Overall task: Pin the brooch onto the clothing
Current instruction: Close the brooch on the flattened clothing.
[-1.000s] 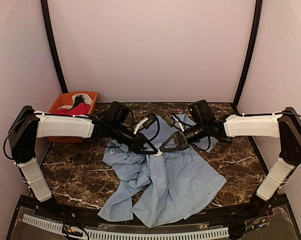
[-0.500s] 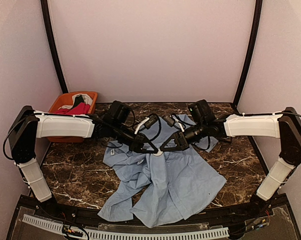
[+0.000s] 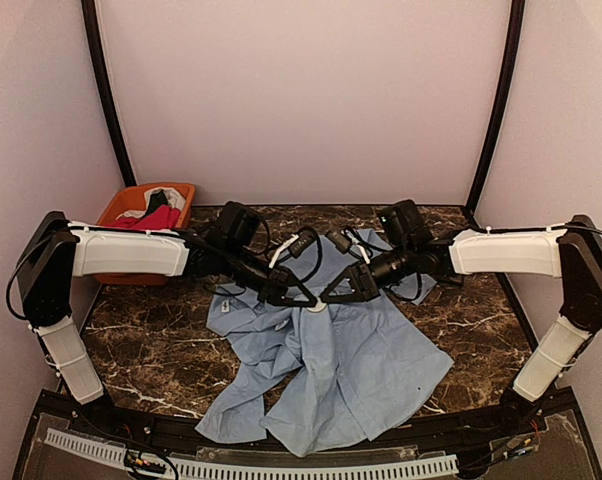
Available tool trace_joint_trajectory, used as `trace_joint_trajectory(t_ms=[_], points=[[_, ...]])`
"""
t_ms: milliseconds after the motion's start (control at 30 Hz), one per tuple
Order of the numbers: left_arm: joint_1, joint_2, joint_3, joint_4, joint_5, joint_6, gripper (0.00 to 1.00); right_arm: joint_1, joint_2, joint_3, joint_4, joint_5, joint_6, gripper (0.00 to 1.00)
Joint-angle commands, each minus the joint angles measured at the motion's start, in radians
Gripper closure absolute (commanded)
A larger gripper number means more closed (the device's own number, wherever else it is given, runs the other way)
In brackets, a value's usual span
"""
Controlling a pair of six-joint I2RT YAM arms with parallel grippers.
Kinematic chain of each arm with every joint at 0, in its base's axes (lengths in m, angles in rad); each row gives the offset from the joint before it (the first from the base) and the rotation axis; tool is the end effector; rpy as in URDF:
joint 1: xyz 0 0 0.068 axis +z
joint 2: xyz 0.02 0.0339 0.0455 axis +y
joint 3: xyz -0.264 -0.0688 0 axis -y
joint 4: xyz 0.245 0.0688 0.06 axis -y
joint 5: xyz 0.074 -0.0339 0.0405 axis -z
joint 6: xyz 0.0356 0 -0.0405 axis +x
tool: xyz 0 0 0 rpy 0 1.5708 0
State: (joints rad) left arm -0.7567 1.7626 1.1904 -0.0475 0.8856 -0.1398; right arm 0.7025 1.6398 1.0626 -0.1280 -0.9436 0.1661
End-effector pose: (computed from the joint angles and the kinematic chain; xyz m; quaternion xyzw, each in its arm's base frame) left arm 0.2627 -0.2860 0.2344 0.4308 0.7058 -0.5226 0.2077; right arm 0.2474 0.2472 0.2320 -0.3981 0.7292 0.5315 0.1653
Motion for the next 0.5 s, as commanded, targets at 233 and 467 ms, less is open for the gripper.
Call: trace_joint_trajectory(t_ms=[233,467], points=[[0.043,-0.018,-0.070,0.187,-0.026,-0.097,0.99,0.033,-0.067,-0.051,0.124,-0.184,0.062,0.85],[0.055,-0.027,-0.114,0.309,0.016,-0.176,0.99,0.040,-0.067,-0.062,0.100,-0.088,0.038,0.80]])
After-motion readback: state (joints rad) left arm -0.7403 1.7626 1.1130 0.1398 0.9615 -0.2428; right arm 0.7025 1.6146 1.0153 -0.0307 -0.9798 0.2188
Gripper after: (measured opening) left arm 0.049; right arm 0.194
